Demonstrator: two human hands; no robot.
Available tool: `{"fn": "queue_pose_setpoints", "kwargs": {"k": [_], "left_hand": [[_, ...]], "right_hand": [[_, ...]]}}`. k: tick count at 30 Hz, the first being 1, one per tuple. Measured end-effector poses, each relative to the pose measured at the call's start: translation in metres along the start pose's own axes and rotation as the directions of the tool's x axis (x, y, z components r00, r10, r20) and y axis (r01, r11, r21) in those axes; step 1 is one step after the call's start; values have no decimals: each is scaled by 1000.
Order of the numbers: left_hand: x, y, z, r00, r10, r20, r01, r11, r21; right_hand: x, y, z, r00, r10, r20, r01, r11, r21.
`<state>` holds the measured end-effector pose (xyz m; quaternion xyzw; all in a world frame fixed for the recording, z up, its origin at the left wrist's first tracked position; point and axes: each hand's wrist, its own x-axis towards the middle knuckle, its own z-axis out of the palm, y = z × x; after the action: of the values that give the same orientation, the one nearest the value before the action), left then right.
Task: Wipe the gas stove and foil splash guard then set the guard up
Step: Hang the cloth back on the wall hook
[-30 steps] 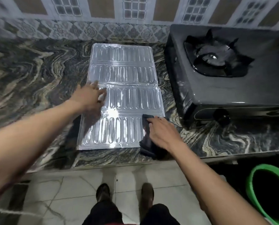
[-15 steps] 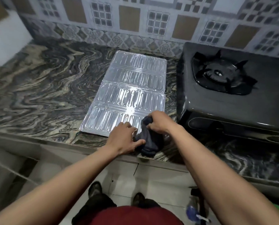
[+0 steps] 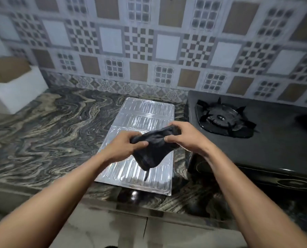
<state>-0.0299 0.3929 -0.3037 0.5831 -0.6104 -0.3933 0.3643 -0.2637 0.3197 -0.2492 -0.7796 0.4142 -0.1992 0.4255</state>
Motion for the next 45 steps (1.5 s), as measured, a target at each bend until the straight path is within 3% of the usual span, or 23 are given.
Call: {"fn": "queue_pose_setpoints", "kwargs": {"k": [7,16,23,29,34,40,44,45], "left_hand": [[48,98,-83,985,171,5,-170,979,117],[126,183,-156,946,317,65,-320,946,56],[200,216,-189,925,379,34,-380,922,74],[268,244,-205,900,435,-19,-429,893,132],[315,268,-210,866,497,-42,-463,832,305],[369,280,-218,824,560,-89,-438,729,527],[403,285,-227,767,637,-83,-365,538,760],[414,285,-230,754,645,-127,-356,562,746]], "right_hand": [[33,-54,-56,976,-138,-167,152,985,75],[87,-124,-123,922,-341,-186,342,939,-27],[150,-148,-161,888,-398,-230,380,917,-120],[206,-148,-204,881,-390,-268,311,904,-292],[252,-148,-243,875,-387,-292,260,883,-391],[322,-146,-283,791,-494,-362,266,809,-524],[373,-141,-299,727,-568,-386,266,750,-605],[383,-139,-301,692,-607,-390,258,713,-651]]}}
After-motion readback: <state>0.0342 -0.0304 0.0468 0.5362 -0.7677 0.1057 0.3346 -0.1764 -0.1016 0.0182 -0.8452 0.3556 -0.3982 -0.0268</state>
